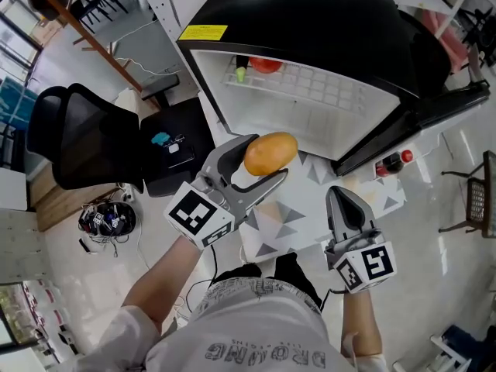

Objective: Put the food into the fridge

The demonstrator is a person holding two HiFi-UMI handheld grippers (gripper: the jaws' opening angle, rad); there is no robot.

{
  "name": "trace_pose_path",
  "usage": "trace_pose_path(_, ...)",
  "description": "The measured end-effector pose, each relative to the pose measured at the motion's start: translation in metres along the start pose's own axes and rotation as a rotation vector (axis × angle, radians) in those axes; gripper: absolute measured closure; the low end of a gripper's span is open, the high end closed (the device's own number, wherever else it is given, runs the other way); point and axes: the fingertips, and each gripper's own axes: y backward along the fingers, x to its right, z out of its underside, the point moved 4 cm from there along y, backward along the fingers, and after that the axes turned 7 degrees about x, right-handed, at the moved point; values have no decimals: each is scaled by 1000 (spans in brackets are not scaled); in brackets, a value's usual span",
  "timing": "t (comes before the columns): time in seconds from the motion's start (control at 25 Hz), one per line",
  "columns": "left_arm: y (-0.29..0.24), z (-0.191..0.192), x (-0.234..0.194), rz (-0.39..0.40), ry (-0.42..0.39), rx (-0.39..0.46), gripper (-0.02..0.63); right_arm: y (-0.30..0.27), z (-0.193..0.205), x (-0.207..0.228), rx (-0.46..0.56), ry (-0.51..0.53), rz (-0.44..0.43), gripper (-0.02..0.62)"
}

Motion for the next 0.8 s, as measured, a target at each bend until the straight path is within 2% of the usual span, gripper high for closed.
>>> trace_pose_path(0.4, -72, 1, -8, 13, -51, -17, 283, -9, -4, 30, 0, -15, -59, 592)
trace_pose_path(0.8, -133, 1, -26, 26, -130, -45, 282, -8, 13, 45, -34, -67, -89, 592)
